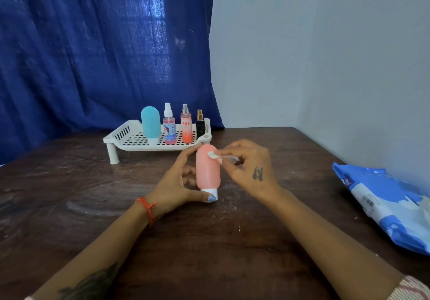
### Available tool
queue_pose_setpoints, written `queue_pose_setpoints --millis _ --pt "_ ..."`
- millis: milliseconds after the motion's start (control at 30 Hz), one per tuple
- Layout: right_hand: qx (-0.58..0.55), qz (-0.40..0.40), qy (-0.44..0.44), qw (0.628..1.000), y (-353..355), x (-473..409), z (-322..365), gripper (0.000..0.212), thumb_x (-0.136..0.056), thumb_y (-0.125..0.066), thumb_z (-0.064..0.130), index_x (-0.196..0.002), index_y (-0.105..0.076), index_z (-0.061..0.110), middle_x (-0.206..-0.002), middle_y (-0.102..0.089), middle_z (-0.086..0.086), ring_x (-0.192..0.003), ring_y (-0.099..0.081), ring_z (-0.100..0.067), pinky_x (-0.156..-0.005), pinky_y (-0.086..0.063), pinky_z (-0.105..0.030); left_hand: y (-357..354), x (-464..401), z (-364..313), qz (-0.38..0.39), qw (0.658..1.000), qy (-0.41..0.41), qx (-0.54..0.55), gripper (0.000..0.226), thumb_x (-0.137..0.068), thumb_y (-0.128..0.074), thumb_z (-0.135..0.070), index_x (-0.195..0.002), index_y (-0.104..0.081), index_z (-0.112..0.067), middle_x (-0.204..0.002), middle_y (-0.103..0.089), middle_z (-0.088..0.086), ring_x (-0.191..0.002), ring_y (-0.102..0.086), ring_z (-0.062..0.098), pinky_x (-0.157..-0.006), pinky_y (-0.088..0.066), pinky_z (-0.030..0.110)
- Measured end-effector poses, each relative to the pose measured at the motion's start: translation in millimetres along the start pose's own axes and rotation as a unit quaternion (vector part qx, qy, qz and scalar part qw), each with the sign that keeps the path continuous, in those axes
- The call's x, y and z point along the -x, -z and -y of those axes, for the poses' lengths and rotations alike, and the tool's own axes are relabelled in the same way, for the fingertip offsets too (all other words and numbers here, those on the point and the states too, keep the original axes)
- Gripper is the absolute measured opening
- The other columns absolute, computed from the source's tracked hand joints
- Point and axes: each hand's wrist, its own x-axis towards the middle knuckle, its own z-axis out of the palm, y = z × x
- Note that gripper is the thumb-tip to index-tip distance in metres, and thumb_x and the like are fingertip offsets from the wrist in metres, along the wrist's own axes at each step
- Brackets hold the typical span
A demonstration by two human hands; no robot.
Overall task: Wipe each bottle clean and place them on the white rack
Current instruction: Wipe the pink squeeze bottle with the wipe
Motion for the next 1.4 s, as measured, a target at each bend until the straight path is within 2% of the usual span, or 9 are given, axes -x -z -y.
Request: queue_pose_setpoints --millis 167,300,567,667,833,933,1133,1233,1400 --pt "0.005 0.081 0.061 0.995 -3.4 4.3 5.1 0.029 -0.082 -0.064 0.004 -0.108 -0.07 0.014 -0.106 -0.062 -0.003 -0.098 -0.055 -0.012 -0.084 -0.049 -0.022 -0.8 0.7 0.2 -0.005 1.0 -0.007 0.007 0.107 -0.059 -0.085 -0.005 -0.136 -0.025 -0.047 -0.113 -0.06 0.007 -0.093 -0.068 0.017 -0.075 -0.056 0.027" --pt "-0.016 0.125 0.076 0.989 0.0 3.0 4.6 0.028 -0.073 -0.067 -0.002 -0.095 -0.075 0.014 -0.094 -0.066 -0.002 -0.087 -0.059 -0.011 -0.077 -0.052 -0.025 0.0 0.6 0.6 -0.001 1.0 -0.005 0.017 0.107 -0.06 -0.084 -0.002 -0.138 -0.024 -0.044 -0.116 -0.061 0.007 -0.095 -0.068 0.018 -0.077 -0.057 0.03" --pt "-0.024 0.22 -0.009 0.975 12.8 -0.9 9.7 0.021 -0.07 -0.065 -0.002 -0.08 -0.077 0.013 -0.074 -0.06 0.014 -0.072 -0.056 0.0 -0.068 -0.046 -0.017 -0.5 -0.5 0.5 -0.005 1.0 -0.005 -0.009 0.107 -0.059 -0.086 -0.007 -0.135 -0.023 -0.05 -0.116 -0.056 0.001 -0.093 -0.067 0.012 -0.076 -0.057 0.026" --pt "0.026 0.177 -0.016 0.984 12.4 -0.9 5.3 0.021 -0.07 -0.065 -0.001 -0.079 -0.077 0.013 -0.081 -0.068 0.004 -0.073 -0.057 -0.003 -0.07 -0.051 -0.022 -0.6 0.0 -0.1 -0.004 1.0 -0.005 -0.013 0.107 -0.059 -0.086 -0.008 -0.133 -0.023 -0.052 -0.115 -0.056 0.001 -0.094 -0.067 0.015 -0.075 -0.056 0.024" --pt "0.036 -0.057 0.055 0.996 2.5 -0.2 2.6 0.023 -0.081 -0.065 0.01 -0.103 -0.071 0.013 -0.099 -0.07 -0.004 -0.089 -0.062 -0.011 -0.076 -0.051 -0.019 -0.7 0.1 -0.7 -0.002 1.0 -0.014 -0.027 0.105 -0.059 -0.087 -0.01 -0.129 -0.023 -0.055 -0.107 -0.061 0.003 -0.091 -0.067 0.014 -0.078 -0.056 0.027" --pt "0.071 -0.076 0.097 0.99 -4.2 2.4 7.4 0.027 -0.082 -0.062 0.015 -0.109 -0.067 0.011 -0.104 -0.069 -0.006 -0.097 -0.061 -0.016 -0.084 -0.046 -0.022 -1.8 0.4 -0.7 -0.005 0.999 -0.023 -0.042 0.108 -0.058 -0.088 -0.012 -0.133 -0.023 -0.054 -0.106 -0.062 0.001 -0.09 -0.066 0.014 -0.078 -0.056 0.029" --pt "0.133 0.014 0.22 0.966 -9.3 4.8 12.9 0.037 -0.065 -0.079 0.002 -0.101 -0.07 0.004 -0.102 -0.069 -0.012 -0.096 -0.061 -0.027 -0.082 -0.049 -0.032 -4.2 0.9 -0.9 -0.015 0.998 -0.043 -0.035 0.109 -0.057 -0.088 -0.007 -0.134 -0.026 -0.052 -0.112 -0.06 -0.004 -0.096 -0.065 0.014 -0.078 -0.056 0.028" --pt "0.116 0.074 0.258 0.956 -6.8 5.7 15.1 0.037 -0.061 -0.077 0.001 -0.096 -0.072 0.007 -0.097 -0.07 -0.008 -0.094 -0.059 -0.025 -0.079 -0.05 -0.032 -3.3 0.3 0.0 -0.007 0.998 -0.046 -0.028 0.107 -0.057 -0.088 -0.006 -0.133 -0.028 -0.052 -0.119 -0.058 -0.004 -0.102 -0.064 0.017 -0.081 -0.057 0.032" --pt "0.094 0.161 0.283 0.941 -1.9 5.9 16.2 0.029 -0.056 -0.069 0.001 -0.083 -0.076 0.01 -0.087 -0.071 -0.004 -0.086 -0.061 -0.022 -0.072 -0.053 -0.031 -0.8 0.3 0.4 -0.008 0.998 -0.044 -0.044 0.107 -0.058 -0.087 -0.008 -0.13 -0.027 -0.058 -0.099 -0.063 0.007 -0.091 -0.066 0.021 -0.078 -0.057 0.035"
